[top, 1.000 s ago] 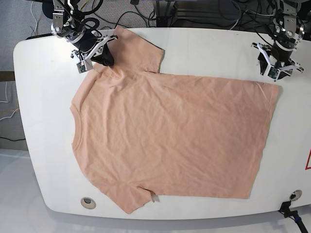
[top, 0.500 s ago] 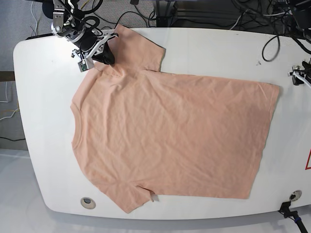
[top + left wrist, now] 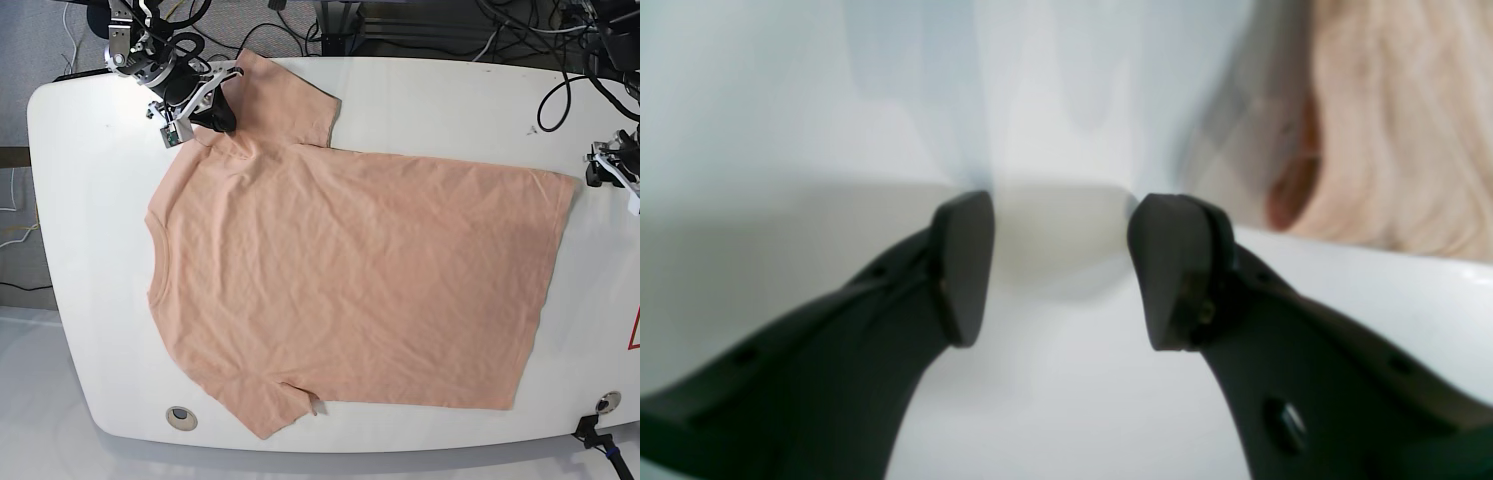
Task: Fold the T-shirt properly
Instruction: 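Move the left gripper to the shirt's shoulder corner by the hem side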
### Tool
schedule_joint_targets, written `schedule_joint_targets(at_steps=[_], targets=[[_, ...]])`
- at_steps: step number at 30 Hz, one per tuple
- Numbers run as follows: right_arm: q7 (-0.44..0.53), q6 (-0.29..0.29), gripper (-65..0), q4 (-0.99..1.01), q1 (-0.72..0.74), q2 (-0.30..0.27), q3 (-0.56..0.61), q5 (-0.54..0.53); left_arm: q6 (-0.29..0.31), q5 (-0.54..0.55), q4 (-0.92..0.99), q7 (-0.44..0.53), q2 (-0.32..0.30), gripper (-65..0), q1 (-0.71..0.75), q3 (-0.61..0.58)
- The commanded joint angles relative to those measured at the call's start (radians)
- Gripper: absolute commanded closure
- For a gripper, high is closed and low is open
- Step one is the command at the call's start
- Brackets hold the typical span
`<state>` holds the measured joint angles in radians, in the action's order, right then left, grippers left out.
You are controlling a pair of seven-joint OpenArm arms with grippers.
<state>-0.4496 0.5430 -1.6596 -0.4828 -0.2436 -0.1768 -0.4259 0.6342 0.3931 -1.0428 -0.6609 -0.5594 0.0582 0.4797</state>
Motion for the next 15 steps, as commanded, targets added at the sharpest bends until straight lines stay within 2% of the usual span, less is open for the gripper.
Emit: schedule_joint_targets(at_steps=[1, 6, 7, 15], targets=[[-0.052, -0.018, 0.0, 0.002, -0.014, -0.010, -0.001, 0.037, 0.016, 0.000, 0.002, -0.059, 0.010, -32.8, 0.010, -0.004], [-0.054, -0.017, 0.0, 0.002, -0.011, -0.010, -0.004, 0.035, 0.005, 0.002, -0.001, -0.079, 0.031, -32.9, 0.014, -0.002], [0.006, 0.007, 0.0, -0.022, -0.004, -0.015, -0.011, -0.008, 0.030, 0.032, -0.017, -0.024, 0.003, -33.4, -0.007, 0.005], [0.019, 0.010, 0.0, -0.016, 0.003, -0.017, -0.009, -0.011, 0.039, 0.039, -0.019, -0.084, 0.000, -32.5, -0.029, -0.114]])
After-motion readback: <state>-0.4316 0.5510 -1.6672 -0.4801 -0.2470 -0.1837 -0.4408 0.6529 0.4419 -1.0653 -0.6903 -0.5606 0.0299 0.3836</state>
